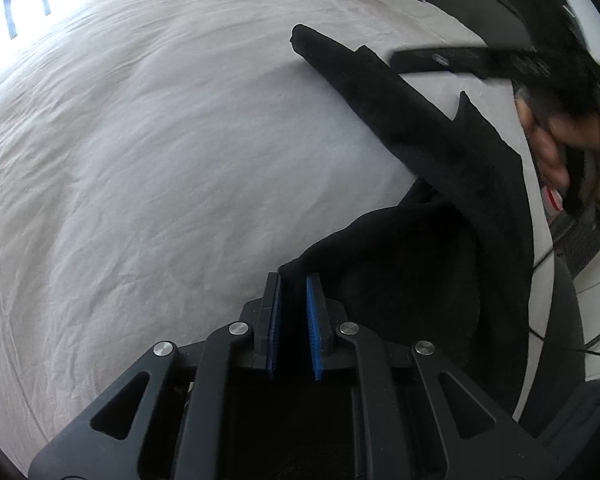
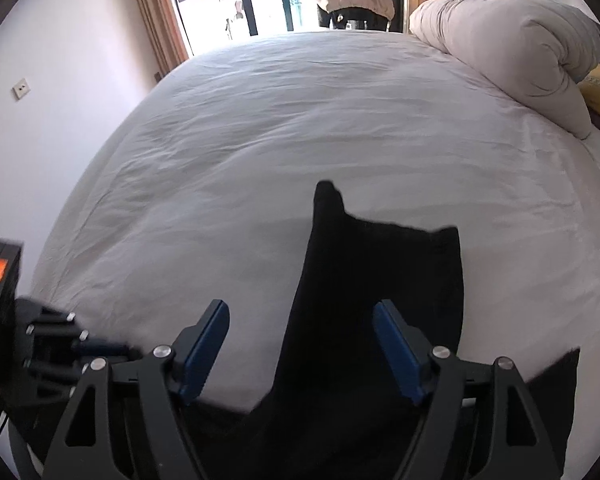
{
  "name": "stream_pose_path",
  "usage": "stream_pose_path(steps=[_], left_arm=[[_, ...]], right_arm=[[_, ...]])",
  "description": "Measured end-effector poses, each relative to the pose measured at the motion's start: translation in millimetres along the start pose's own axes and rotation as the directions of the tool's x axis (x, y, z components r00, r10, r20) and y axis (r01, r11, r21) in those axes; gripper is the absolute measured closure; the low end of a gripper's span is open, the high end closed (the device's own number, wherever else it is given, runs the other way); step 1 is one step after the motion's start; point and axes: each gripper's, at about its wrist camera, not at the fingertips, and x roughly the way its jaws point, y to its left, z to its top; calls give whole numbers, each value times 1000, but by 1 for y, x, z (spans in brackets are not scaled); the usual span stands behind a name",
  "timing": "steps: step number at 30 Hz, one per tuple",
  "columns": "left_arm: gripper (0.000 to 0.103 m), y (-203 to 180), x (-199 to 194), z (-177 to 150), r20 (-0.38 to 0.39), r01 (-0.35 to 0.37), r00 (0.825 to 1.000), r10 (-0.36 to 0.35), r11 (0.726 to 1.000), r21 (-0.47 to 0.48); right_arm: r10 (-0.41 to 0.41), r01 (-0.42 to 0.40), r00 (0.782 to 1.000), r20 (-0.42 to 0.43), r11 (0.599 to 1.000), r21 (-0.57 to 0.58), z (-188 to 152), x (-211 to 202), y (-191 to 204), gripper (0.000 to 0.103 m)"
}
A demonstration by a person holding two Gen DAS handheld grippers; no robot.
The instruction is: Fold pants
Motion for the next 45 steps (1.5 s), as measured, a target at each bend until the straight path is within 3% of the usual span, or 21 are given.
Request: stream_pose_path(steps=[4, 10, 13, 15, 16, 17, 20, 26, 29, 35, 38, 43, 45], left_arm=[[92, -2, 7, -3, 12, -36, 999, 36, 999, -11], [92, -7, 12, -5, 29, -66, 997, 66, 998, -17], [93, -5, 13, -5, 30, -58, 998, 59, 998, -27], [93, -5, 13, -5, 30, -56, 998, 57, 998, -33], [93, -6, 13, -5, 31, -57, 998, 58, 998, -35], [93, -6, 12, -7, 33, -56, 998, 57, 998, -38], [93, -4, 11, -10, 36, -57, 998, 59, 997, -47], [93, -3, 10, -9, 23, -76, 997, 78, 995, -63], [93, -7, 10, -8, 13, -95, 995, 96, 993, -69], [93, -12, 11, -6, -5, -134, 991, 134, 986, -97], [93, -14, 11, -5, -13, -160, 987, 160, 982, -102], [92, -22, 13, -2, -22, -194, 981, 193, 973, -127], [92, -26, 15, -1, -24, -201, 979, 200, 969, -143]], right_arm=[[-55, 55, 998, -27, 998, -16, 26, 34, 1, 26], [-137, 141, 986, -96, 989, 41, 57, 78, -12, 37], [-118, 126, 981, -155, 991, 40, 66, 96, -16, 60], [-98, 104, 979, -179, 994, 22, 66, 102, -15, 84], [-92, 94, 979, -182, 996, 5, 66, 103, -12, 91], [-85, 86, 981, -175, 996, -5, 66, 101, -10, 96], [-60, 62, 991, -119, 998, 9, 66, 84, -10, 97], [30, -39, 998, 61, 988, 150, 58, 15, -44, 98], [56, -97, 983, 174, 967, 236, 39, -35, -75, 98], [-31, -120, 944, 329, 896, 427, -43, -123, -151, 98], [-90, -116, 936, 341, 835, 538, -102, -140, -189, 98], [-152, -96, 954, 259, 663, 742, -210, -123, -240, 98], [-164, -88, 957, 239, 621, 778, -233, -115, -246, 98]])
